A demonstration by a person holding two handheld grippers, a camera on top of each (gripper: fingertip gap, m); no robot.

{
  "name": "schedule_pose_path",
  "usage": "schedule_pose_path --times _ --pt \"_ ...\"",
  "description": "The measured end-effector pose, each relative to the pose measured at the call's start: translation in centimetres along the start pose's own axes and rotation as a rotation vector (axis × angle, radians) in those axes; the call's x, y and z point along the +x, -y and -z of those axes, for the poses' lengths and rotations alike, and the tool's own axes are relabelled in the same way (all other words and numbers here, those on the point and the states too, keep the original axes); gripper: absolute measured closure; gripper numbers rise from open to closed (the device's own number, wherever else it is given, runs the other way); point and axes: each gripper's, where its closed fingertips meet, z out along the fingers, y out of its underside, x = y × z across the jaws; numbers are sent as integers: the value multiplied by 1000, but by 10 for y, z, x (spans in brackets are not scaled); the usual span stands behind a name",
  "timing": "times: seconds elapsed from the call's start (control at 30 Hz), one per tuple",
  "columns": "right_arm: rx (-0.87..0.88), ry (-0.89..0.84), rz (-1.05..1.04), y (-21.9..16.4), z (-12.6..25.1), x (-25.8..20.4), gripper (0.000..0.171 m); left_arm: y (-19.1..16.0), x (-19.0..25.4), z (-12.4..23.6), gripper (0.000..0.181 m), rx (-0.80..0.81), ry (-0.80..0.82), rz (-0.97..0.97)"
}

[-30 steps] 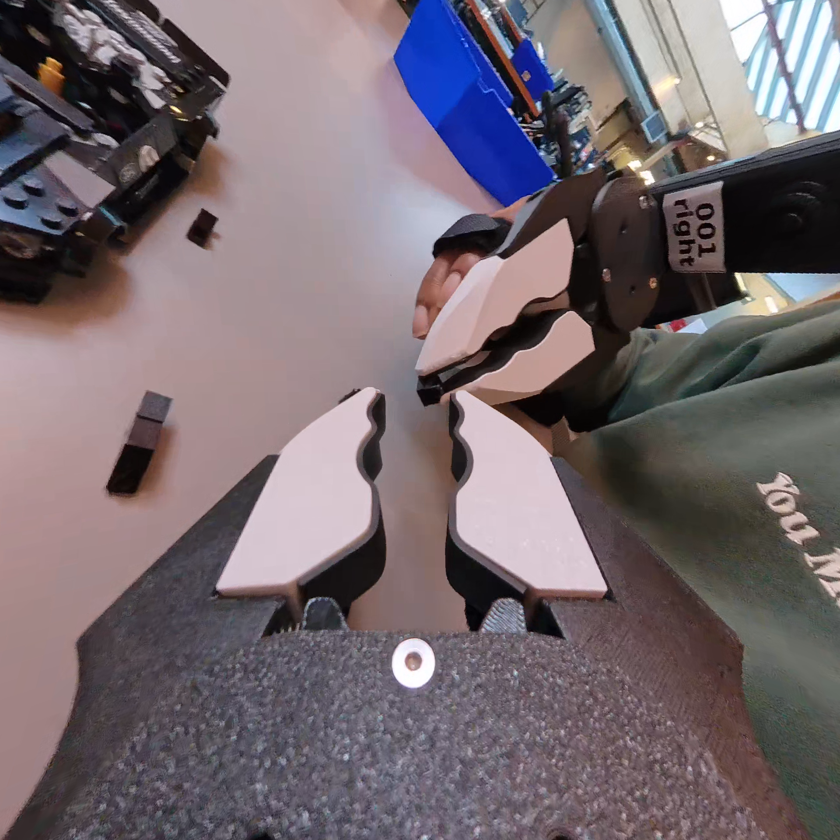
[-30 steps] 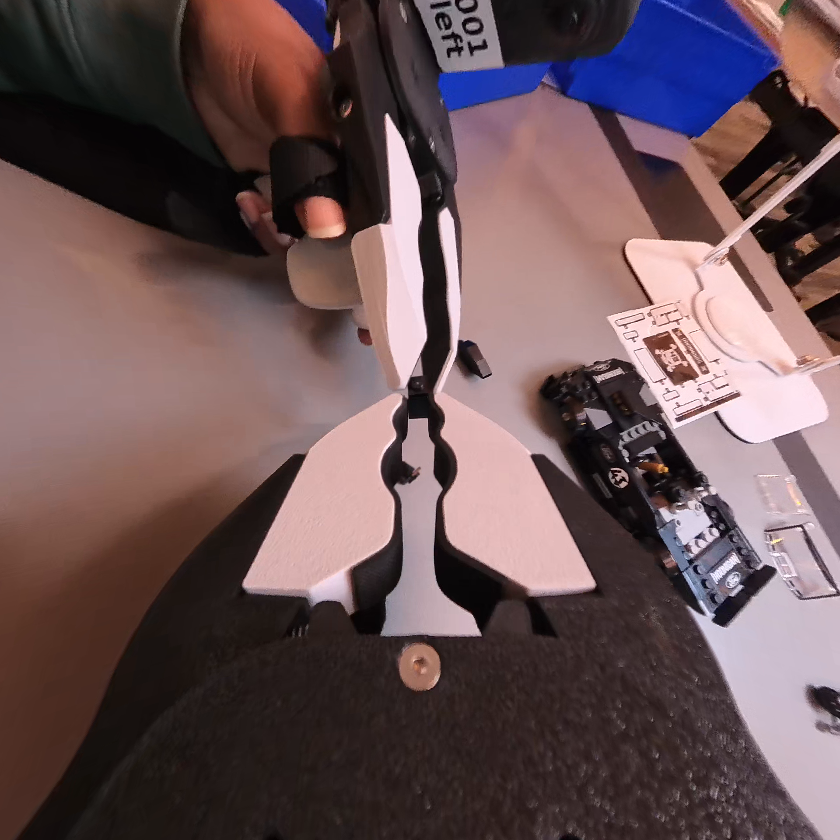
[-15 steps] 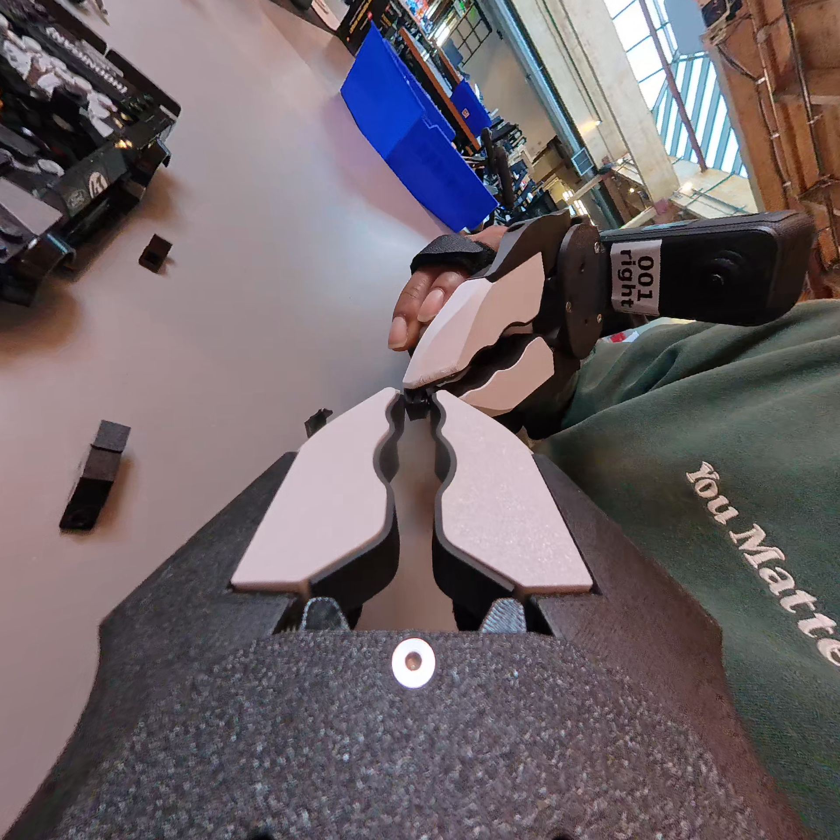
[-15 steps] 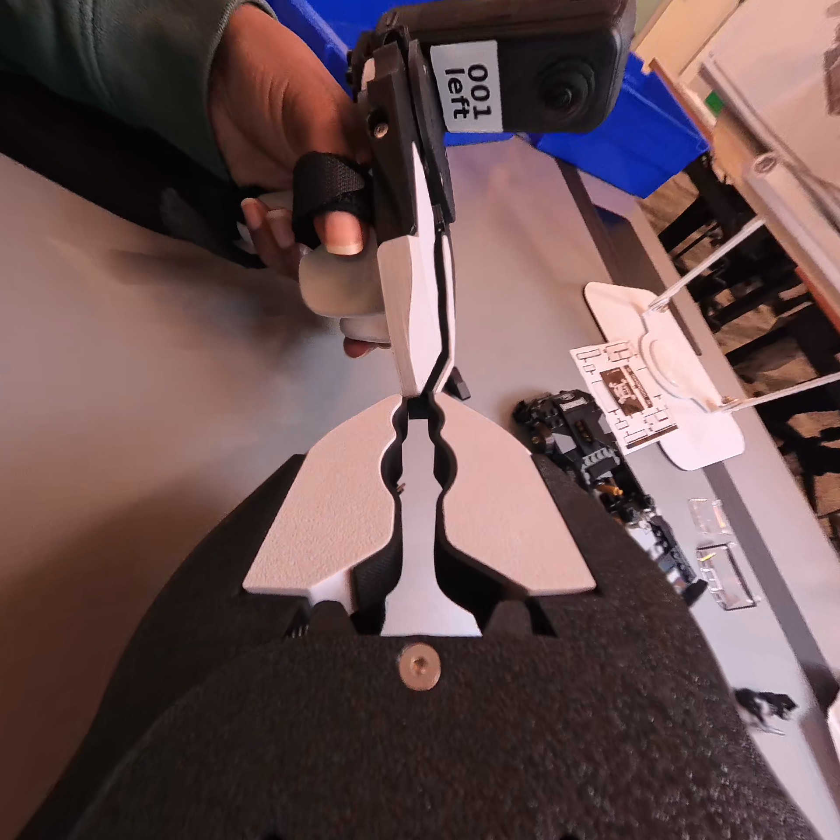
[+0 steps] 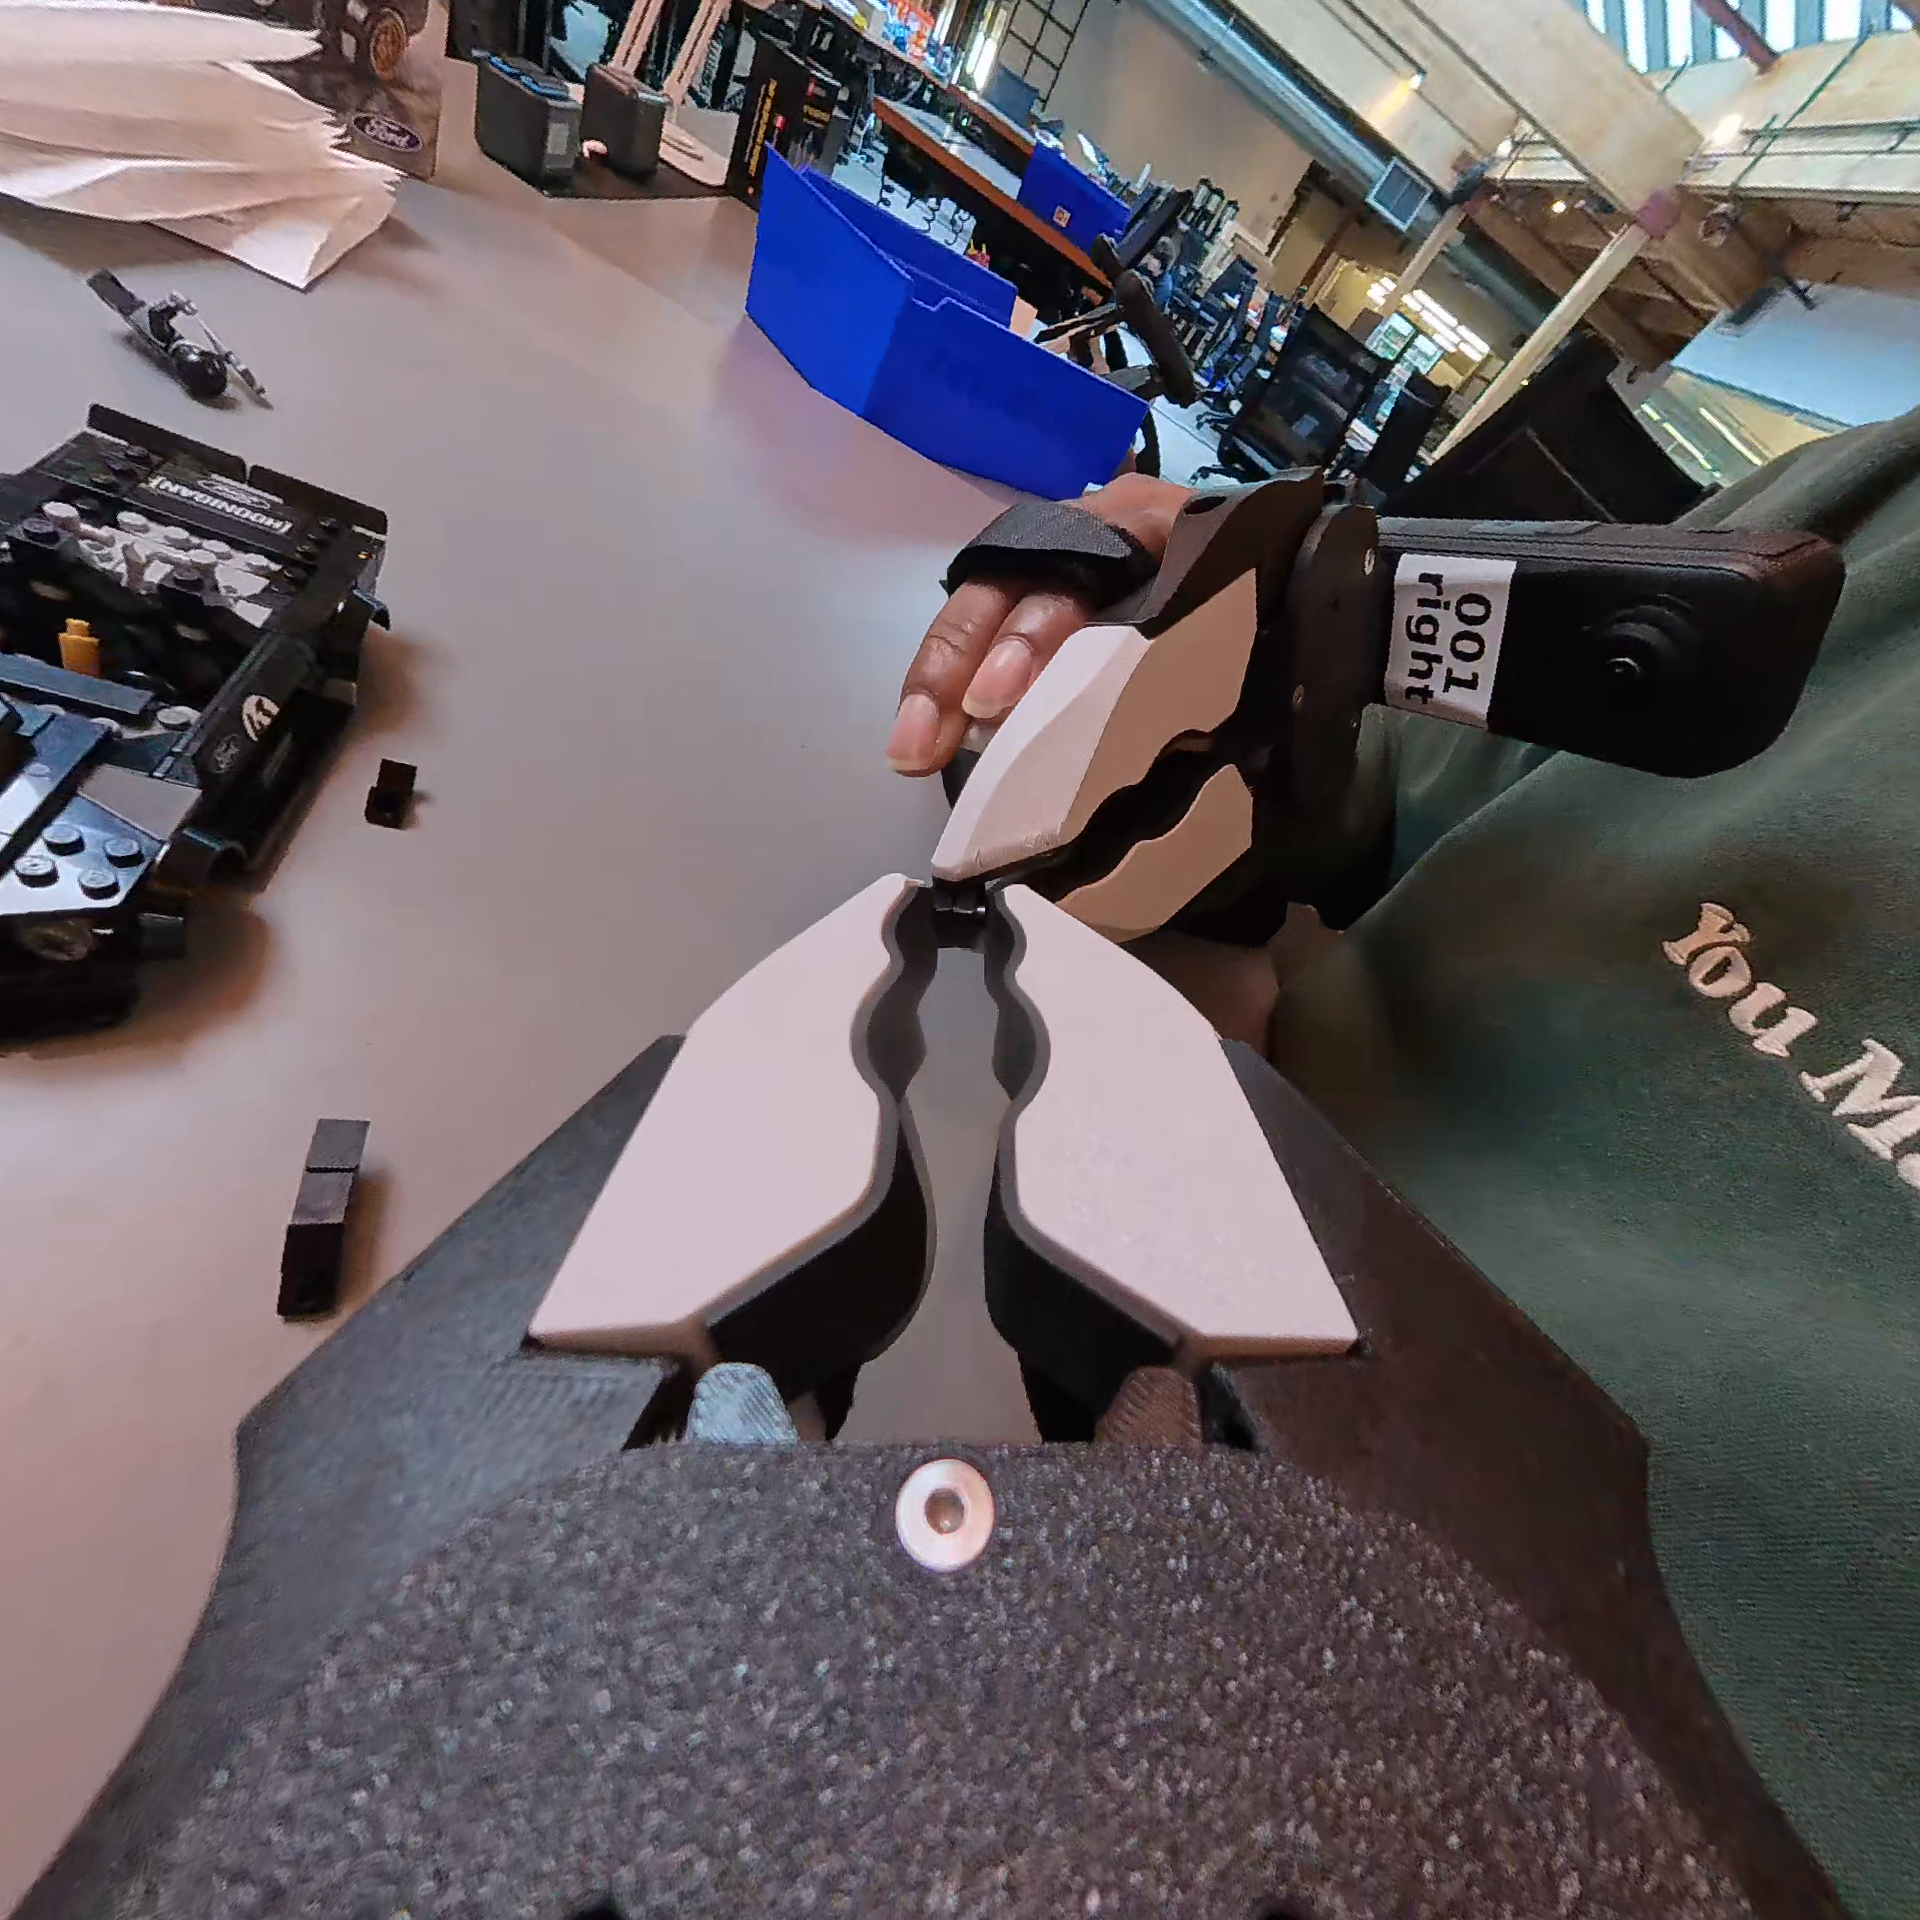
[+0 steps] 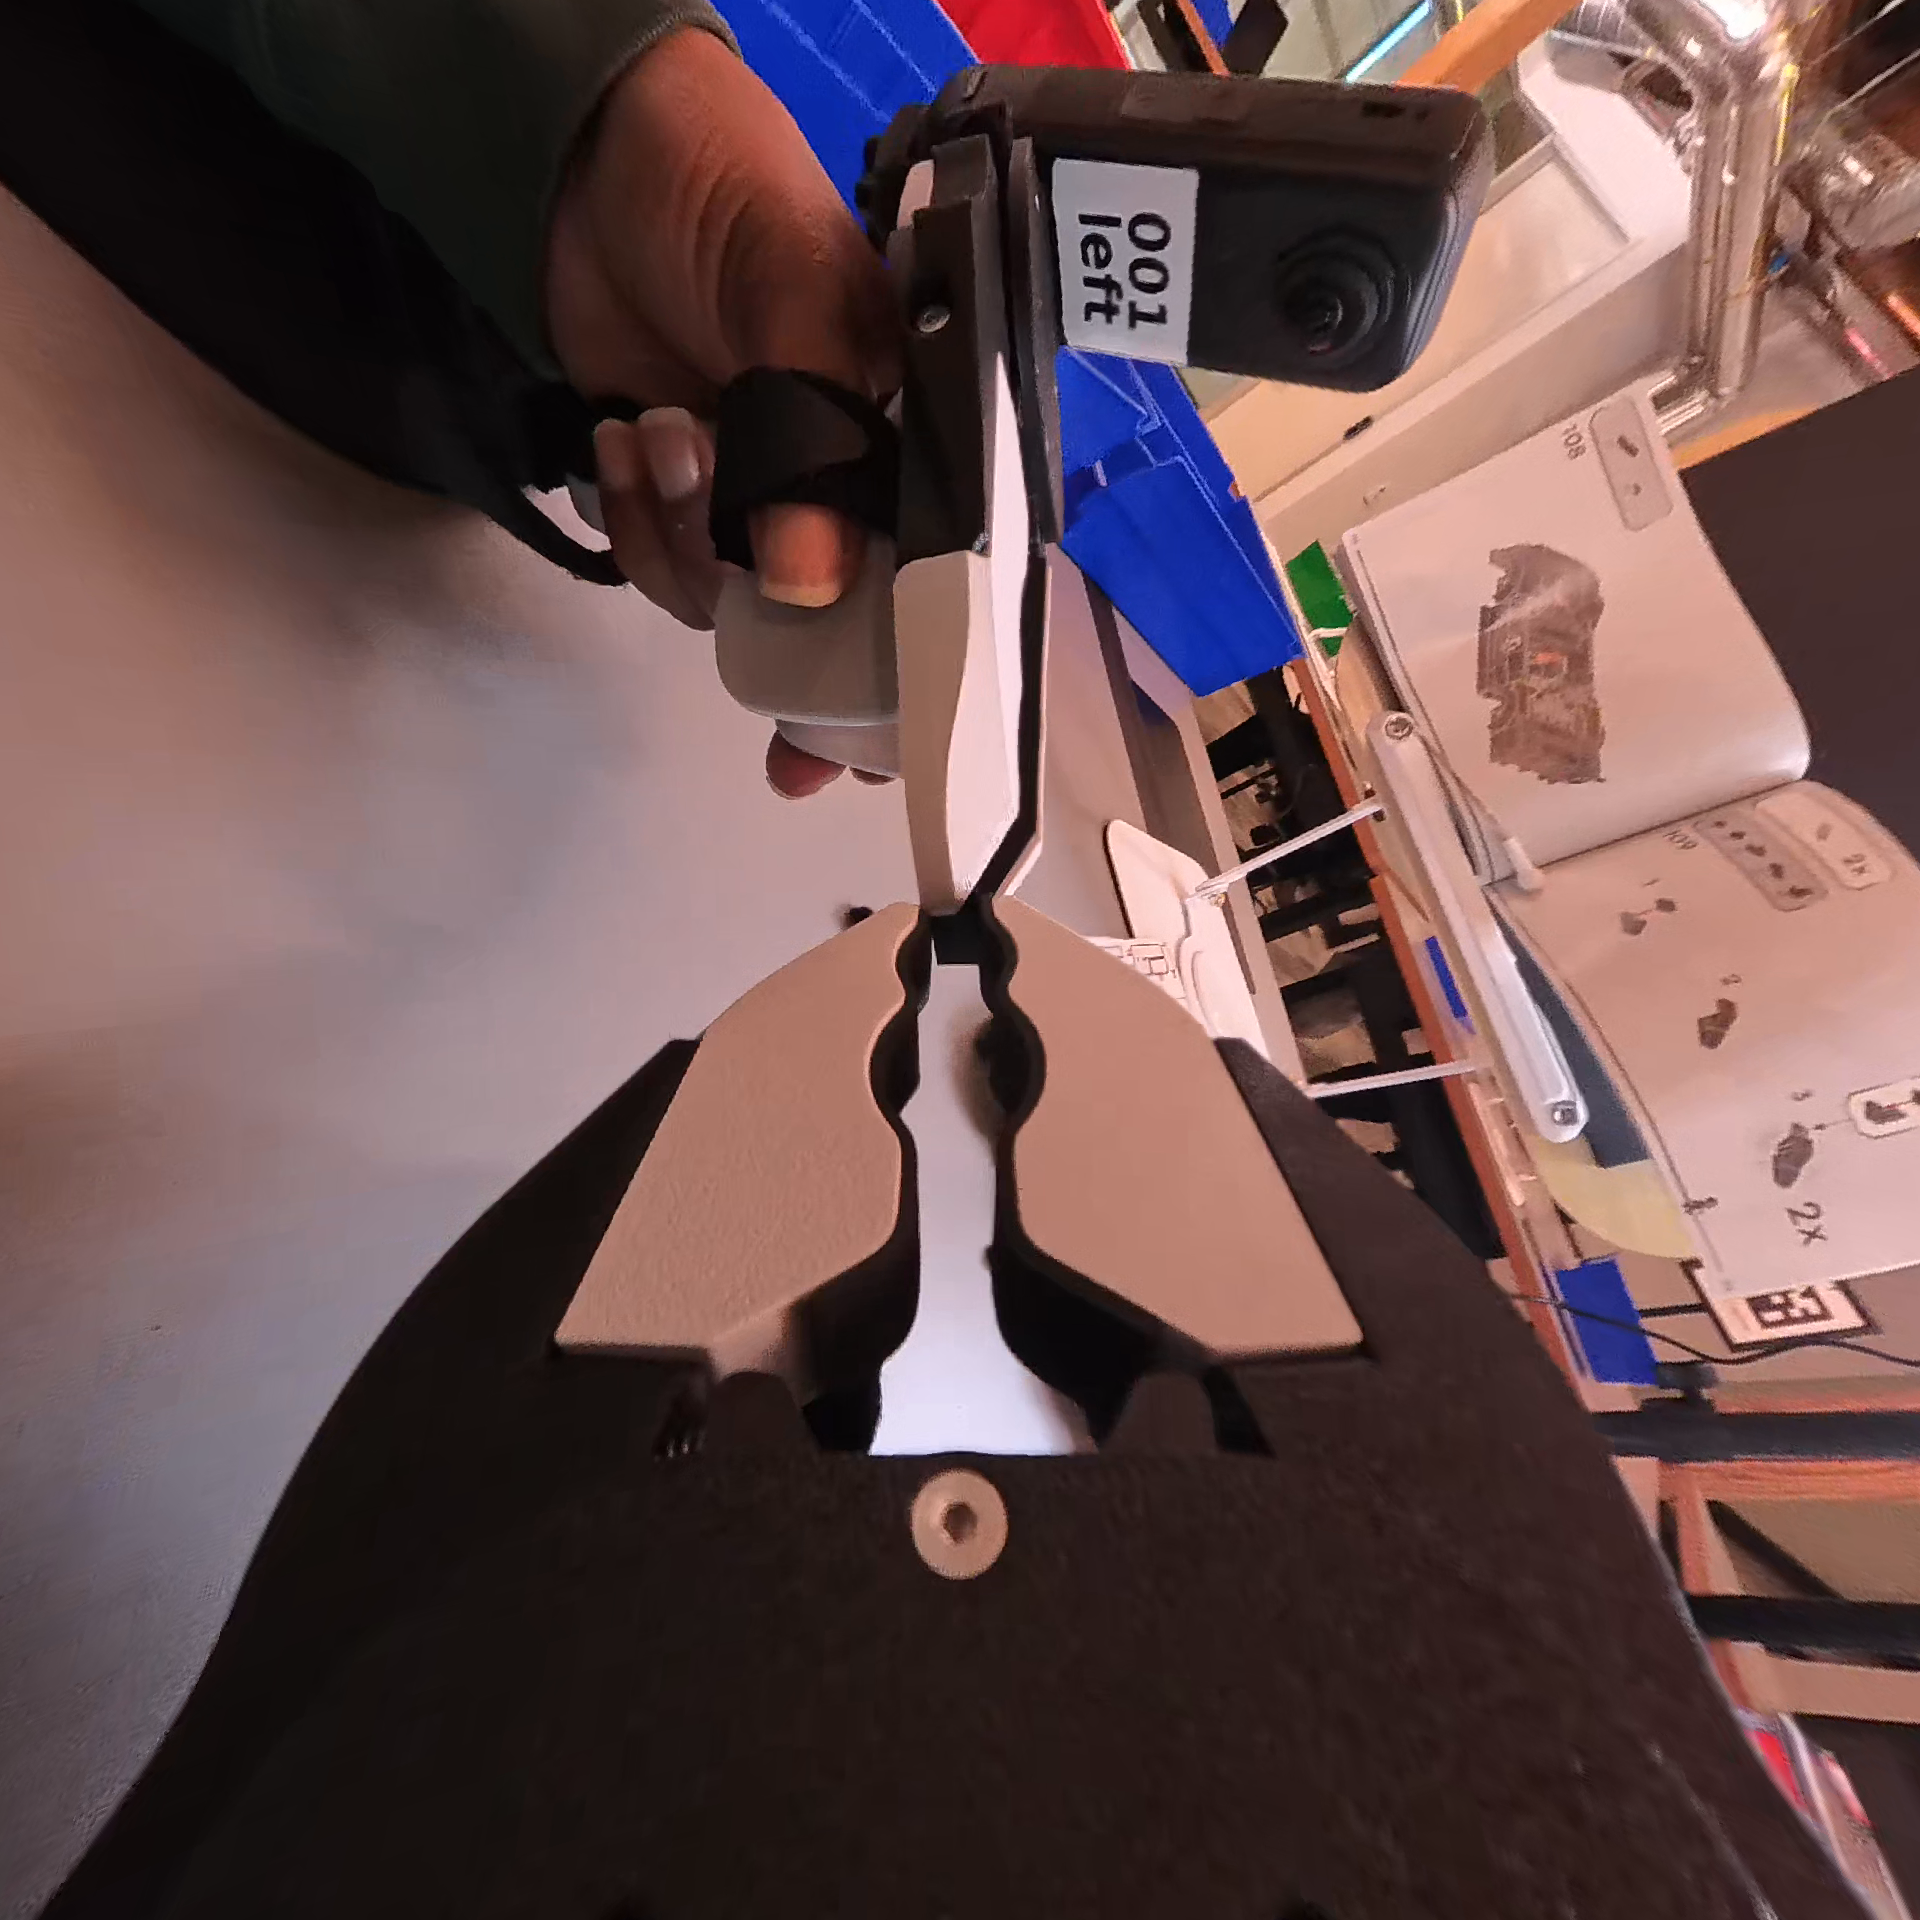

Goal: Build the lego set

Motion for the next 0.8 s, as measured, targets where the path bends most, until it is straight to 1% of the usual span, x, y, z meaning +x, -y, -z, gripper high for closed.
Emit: schedule_pose_path --times 0.27,0.43,0.53,0.8 --pt "-1 -56 75 2 0 3 163 3 1 1 171 14 42 -40" --pt "71 -56 -77 8 3 13 160 13 3 5 170 62 53 -115" --pt "106 -38 -132 11 6 16 156 14 9 6 170 73 29 -134" --pt "122 -42 -81 17 9 13 161 15 18 6 170 96 -62 -67"
